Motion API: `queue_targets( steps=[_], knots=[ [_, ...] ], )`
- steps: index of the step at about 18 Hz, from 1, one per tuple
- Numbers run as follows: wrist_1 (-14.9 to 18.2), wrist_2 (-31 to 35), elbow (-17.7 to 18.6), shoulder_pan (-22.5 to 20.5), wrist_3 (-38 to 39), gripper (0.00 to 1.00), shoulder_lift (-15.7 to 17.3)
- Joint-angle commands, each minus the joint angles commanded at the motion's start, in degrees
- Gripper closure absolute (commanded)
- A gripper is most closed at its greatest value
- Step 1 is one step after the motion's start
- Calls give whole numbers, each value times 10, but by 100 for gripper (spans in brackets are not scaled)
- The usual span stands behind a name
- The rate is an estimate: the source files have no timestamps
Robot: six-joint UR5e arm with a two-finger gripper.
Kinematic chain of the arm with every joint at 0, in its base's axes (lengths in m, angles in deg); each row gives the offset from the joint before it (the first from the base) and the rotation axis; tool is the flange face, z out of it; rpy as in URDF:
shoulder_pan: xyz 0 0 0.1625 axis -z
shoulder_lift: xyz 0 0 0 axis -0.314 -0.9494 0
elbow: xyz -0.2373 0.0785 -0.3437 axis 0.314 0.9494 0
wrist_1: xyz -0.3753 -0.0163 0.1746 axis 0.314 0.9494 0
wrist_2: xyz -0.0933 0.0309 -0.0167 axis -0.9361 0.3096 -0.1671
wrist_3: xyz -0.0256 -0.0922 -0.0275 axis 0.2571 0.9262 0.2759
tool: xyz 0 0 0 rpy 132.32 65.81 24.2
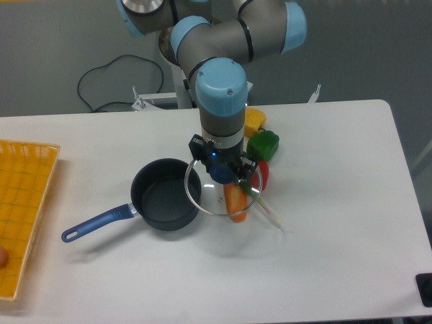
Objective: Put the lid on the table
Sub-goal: 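Lift the glass lid by its blue knob and carry it beside the vegetables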
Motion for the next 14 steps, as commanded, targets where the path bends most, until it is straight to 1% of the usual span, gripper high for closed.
queue_targets(
  steps=[3,6,9,12,14],
  knots=[
    [-2,0,-4,-2,-2,44,-4],
    [-1,0,-7,-13,-22,44,-5],
    [-3,3,-7,-28,-47,44,-15],
    [-4,3,-8,-52,-81,44,-18],
    [-4,3,-12,-61,-96,44,-26]
  ],
)
